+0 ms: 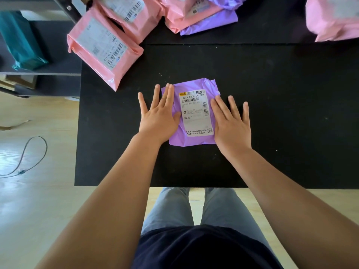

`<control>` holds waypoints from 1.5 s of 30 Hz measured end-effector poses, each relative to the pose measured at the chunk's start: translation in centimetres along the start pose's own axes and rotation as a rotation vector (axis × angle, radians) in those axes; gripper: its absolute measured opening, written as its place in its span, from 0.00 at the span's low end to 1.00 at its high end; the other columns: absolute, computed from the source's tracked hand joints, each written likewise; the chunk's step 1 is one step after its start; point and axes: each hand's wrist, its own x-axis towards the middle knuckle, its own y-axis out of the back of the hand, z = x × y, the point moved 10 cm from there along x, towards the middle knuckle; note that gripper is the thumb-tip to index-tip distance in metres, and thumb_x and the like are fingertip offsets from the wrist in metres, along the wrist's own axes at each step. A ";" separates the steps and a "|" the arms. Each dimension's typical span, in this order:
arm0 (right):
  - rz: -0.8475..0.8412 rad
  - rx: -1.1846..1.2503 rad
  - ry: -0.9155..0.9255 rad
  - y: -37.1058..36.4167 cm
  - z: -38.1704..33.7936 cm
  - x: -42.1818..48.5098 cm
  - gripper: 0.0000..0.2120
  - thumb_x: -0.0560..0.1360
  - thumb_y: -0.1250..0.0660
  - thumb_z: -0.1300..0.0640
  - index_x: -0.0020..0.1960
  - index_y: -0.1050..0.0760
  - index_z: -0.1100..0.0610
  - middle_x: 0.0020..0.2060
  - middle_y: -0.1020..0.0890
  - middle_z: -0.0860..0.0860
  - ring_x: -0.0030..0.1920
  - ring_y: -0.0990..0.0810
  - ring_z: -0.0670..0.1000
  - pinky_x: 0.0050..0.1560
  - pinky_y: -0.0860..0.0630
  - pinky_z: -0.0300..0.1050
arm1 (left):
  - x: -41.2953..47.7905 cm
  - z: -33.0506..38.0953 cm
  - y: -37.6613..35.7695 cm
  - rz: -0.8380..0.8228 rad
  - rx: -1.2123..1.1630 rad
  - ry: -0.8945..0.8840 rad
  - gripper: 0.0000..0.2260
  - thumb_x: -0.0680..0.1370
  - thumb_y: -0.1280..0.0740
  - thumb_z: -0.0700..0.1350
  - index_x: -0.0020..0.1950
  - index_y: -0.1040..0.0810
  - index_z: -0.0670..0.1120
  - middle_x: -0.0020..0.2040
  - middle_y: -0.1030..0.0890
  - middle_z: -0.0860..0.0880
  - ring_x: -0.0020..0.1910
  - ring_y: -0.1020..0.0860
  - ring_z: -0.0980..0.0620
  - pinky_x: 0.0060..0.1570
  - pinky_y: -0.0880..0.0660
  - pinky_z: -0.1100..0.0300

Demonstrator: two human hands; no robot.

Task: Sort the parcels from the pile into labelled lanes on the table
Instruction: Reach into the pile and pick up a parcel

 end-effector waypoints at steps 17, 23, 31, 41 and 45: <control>0.049 0.061 -0.021 0.0 0.1 0.0 0.26 0.85 0.52 0.49 0.82 0.51 0.51 0.81 0.48 0.48 0.81 0.53 0.56 0.78 0.55 0.63 | -5.5 1.3 -2.8 0.101 0.152 -0.009 0.25 0.86 0.54 0.50 0.81 0.55 0.46 0.82 0.56 0.48 0.80 0.62 0.48 0.72 0.70 0.37; 0.034 0.049 -0.025 -0.2 0.2 -0.1 0.26 0.85 0.54 0.49 0.82 0.54 0.50 0.81 0.50 0.48 0.81 0.55 0.55 0.78 0.57 0.62 | -5.4 1.3 -3.2 0.085 0.159 -0.015 0.25 0.86 0.57 0.52 0.81 0.58 0.47 0.81 0.58 0.48 0.79 0.64 0.49 0.71 0.73 0.38; 0.024 0.161 -0.045 0.5 0.1 0.2 0.26 0.85 0.46 0.50 0.81 0.48 0.51 0.80 0.46 0.49 0.81 0.53 0.55 0.78 0.58 0.61 | -6.0 1.3 0.2 0.387 -0.155 -0.045 0.19 0.79 0.33 0.46 0.70 0.26 0.44 0.73 0.28 0.44 0.75 0.34 0.42 0.75 0.46 0.41; 0.211 0.388 -0.388 3.2 2.7 -0.6 0.20 0.78 0.33 0.47 0.67 0.25 0.54 0.57 0.21 0.52 0.60 0.25 0.54 0.64 0.34 0.52 | -3.9 -3.0 1.1 0.361 -0.654 0.380 0.16 0.77 0.32 0.49 0.64 0.22 0.47 0.50 0.19 0.52 0.55 0.24 0.49 0.55 0.26 0.52; 0.197 0.542 -0.462 2.9 2.8 -0.3 0.10 0.77 0.31 0.49 0.55 0.21 0.52 0.47 0.20 0.47 0.51 0.26 0.50 0.56 0.37 0.48 | -3.8 -2.8 0.9 0.297 -0.767 0.472 0.07 0.78 0.33 0.45 0.55 0.19 0.48 0.43 0.20 0.55 0.42 0.21 0.52 0.42 0.24 0.57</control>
